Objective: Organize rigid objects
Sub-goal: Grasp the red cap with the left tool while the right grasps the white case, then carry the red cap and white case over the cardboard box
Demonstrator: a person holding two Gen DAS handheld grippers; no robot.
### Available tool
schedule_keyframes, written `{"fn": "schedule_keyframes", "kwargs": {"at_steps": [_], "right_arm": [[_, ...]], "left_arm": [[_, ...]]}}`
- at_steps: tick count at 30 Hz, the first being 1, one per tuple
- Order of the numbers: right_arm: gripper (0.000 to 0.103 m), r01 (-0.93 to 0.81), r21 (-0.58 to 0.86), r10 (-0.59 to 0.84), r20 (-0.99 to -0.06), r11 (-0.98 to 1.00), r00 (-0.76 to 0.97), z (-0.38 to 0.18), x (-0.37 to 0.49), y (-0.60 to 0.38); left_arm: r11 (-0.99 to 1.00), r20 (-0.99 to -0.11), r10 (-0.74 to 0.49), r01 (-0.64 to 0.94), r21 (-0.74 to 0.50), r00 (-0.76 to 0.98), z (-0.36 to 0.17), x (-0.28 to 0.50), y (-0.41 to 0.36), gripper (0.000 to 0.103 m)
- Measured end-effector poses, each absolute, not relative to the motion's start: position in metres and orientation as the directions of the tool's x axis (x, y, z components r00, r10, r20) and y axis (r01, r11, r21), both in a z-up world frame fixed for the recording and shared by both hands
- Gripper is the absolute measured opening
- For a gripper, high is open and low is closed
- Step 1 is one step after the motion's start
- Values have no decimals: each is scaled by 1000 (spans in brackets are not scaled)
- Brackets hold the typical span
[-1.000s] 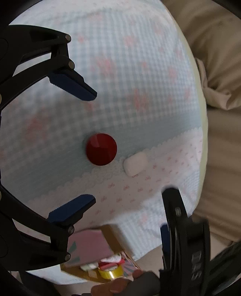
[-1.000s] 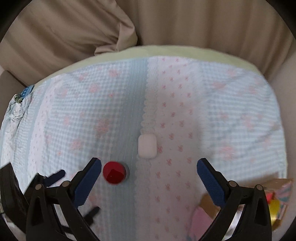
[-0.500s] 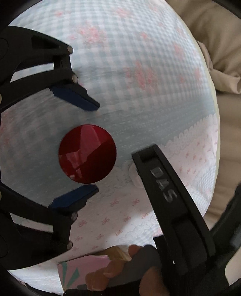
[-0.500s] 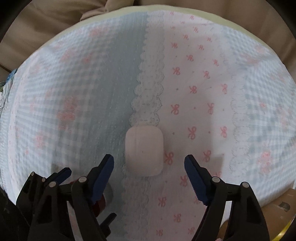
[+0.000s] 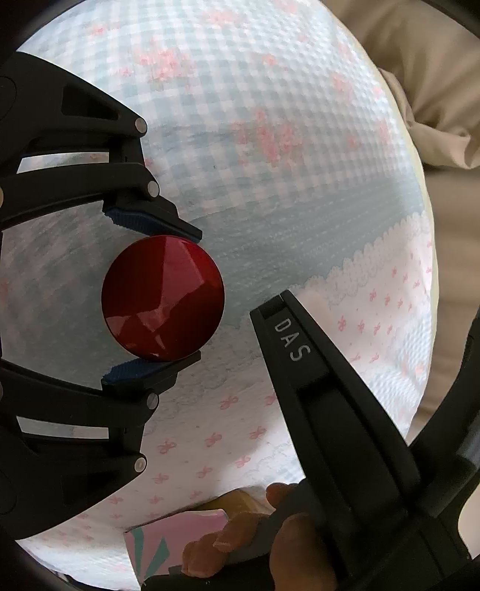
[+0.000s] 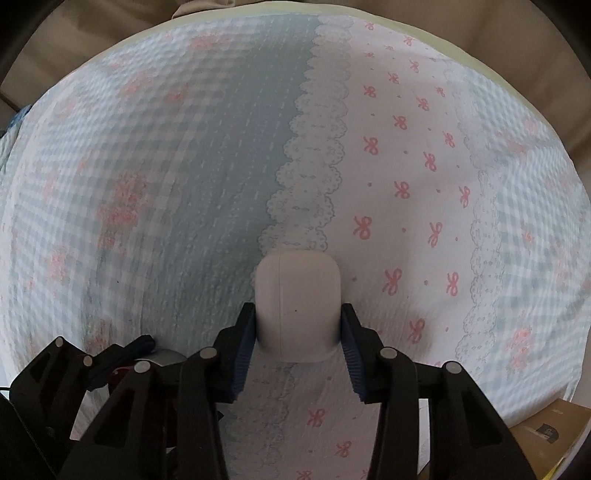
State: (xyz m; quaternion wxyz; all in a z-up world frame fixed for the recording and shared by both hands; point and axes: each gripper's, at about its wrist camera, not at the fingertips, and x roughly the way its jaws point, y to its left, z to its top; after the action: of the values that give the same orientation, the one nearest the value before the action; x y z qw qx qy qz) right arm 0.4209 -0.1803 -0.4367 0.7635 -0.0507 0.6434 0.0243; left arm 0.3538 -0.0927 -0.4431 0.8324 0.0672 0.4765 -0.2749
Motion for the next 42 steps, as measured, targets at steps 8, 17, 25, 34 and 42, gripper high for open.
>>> {"fn": "schedule_keyframes", "kwargs": {"at_steps": [8, 17, 25, 34, 42], "right_arm": [[41, -90, -14, 6, -977, 996, 213, -410, 405, -185], [41, -39, 40, 51, -948, 998, 314, -342, 360, -189], [41, 31, 105, 84, -912, 994, 401, -254, 297, -205], [41, 127, 110, 41, -890, 986, 454, -163, 207, -266], [41, 219, 132, 17, -889, 967, 458, -132, 143, -363]], "left_arm": [[865, -841, -361, 482, -140, 403, -425, 343, -78, 53], [884, -812, -360, 445, -141, 459, -357, 311, -51, 53], [868, -761, -397, 480, -129, 514, -248, 264, -55, 53], [823, -731, -470, 546, -161, 494, -169, 208, -114, 53], [822, -751, -476, 536, -193, 459, -157, 166, -206, 53]]}}
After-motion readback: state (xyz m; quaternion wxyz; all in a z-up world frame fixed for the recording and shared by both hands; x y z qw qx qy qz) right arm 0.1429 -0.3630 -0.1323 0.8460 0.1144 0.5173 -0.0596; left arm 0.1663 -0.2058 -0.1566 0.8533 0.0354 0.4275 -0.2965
